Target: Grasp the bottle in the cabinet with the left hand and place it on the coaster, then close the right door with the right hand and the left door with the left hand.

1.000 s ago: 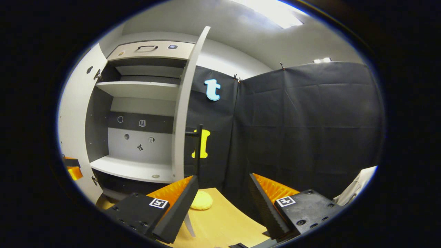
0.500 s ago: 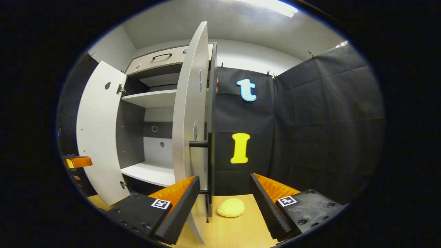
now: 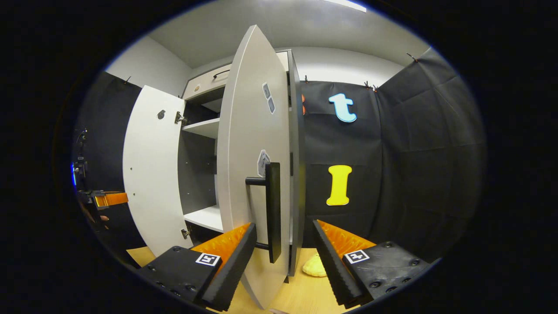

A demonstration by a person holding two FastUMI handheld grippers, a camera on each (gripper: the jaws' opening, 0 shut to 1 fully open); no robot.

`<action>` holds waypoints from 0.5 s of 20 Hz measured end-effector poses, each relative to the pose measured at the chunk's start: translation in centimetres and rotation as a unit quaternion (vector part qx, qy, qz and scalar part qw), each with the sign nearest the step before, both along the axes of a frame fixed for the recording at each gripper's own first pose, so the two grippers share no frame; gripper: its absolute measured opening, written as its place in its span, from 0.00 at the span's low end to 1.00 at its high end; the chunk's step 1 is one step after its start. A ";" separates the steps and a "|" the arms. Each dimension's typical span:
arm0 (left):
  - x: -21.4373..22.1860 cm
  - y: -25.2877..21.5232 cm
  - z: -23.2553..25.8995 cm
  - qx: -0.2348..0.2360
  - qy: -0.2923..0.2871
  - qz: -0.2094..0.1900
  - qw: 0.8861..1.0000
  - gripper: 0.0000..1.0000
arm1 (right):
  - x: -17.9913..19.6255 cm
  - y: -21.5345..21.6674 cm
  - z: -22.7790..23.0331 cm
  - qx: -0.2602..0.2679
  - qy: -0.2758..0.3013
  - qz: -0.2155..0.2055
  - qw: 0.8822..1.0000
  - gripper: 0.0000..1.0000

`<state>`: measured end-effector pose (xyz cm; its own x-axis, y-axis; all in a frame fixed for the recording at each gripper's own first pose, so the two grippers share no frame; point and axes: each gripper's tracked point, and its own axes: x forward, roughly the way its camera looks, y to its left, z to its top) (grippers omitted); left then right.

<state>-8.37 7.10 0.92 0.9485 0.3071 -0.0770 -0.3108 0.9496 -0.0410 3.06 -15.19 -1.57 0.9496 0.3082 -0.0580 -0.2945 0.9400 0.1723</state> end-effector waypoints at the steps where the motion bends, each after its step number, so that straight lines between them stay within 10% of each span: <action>1: -0.2 1.0 0.0 0.001 0.002 0.006 1.000 0.95 | 0.0 1.2 0.1 -0.001 -0.001 0.006 1.000 0.88; 10: -2.4 10.8 0.6 -0.003 0.005 0.041 0.999 0.95 | 2.6 9.5 0.1 -0.009 -0.005 -0.003 1.000 0.88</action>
